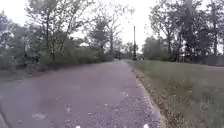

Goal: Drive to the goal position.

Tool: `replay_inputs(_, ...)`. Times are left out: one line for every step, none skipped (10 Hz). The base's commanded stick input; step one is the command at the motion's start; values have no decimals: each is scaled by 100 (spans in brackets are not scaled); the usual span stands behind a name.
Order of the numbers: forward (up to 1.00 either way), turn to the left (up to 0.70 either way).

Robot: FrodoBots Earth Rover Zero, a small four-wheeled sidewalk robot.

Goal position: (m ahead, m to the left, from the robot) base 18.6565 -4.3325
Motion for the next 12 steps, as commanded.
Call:
replay_inputs(100,0)
replay_inputs(100,0)
replay_inputs(100,-7)
replay_inputs(100,-26)
replay_inputs(100,-40)
replay_inputs(100,-24)
replay_inputs(100,-1)
replay_inputs(100,0)
replay_inputs(100,0)
replay_inputs(100,0)
replay_inputs(100,0)
replay_inputs(100,0)
